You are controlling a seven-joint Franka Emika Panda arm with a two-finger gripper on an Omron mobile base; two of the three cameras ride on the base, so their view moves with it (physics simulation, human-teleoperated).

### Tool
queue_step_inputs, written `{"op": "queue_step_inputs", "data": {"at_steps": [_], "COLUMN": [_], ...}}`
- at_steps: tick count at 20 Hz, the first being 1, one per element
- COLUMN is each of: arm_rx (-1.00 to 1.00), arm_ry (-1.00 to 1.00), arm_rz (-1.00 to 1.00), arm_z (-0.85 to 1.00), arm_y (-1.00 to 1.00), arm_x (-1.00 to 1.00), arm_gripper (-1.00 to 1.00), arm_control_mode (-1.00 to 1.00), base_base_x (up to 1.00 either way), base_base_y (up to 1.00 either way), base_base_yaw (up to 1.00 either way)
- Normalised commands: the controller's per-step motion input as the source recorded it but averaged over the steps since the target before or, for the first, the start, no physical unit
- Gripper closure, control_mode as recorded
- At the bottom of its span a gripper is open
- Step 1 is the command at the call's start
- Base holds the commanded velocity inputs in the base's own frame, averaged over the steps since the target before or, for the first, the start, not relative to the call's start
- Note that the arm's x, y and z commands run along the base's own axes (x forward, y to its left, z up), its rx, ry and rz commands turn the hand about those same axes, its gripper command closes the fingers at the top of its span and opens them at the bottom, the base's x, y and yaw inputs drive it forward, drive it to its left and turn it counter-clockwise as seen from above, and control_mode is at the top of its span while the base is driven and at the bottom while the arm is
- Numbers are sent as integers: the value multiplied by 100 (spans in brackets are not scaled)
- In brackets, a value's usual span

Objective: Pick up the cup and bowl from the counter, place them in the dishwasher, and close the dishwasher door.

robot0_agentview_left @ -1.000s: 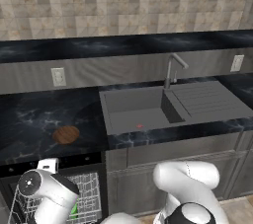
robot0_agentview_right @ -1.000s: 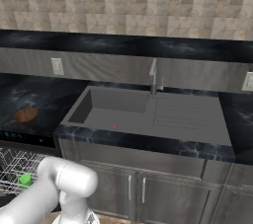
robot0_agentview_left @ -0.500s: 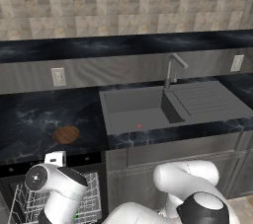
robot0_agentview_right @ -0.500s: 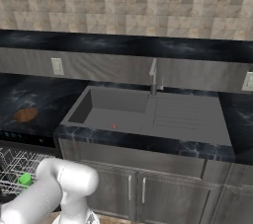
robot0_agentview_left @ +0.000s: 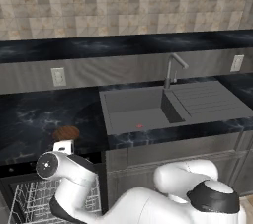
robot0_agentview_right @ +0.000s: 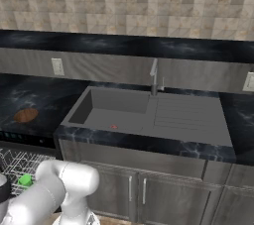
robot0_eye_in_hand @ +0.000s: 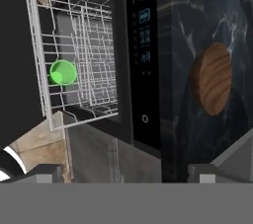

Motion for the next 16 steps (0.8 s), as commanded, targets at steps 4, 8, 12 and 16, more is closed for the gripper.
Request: {"op": "queue_step_inputs", "data": {"at_steps": [4, 8, 12, 16], "arm_rx": [0, 0, 0, 0], "arm_ry": [0, 0, 0, 0], "arm_rz": [0, 0, 0, 0], "arm_z": [21, 11, 2, 0], "arm_y": [-23, -18, -3, 0], "arm_x": [40, 49, 44, 35], "arm_gripper": [-100, -100, -100, -100], "arm_control_mode": [-100, -100, -100, -100], "base_base_x": [0, 0, 0, 0], "base_base_y": [0, 0, 0, 0], "base_base_yaw": [0, 0, 0, 0]}}
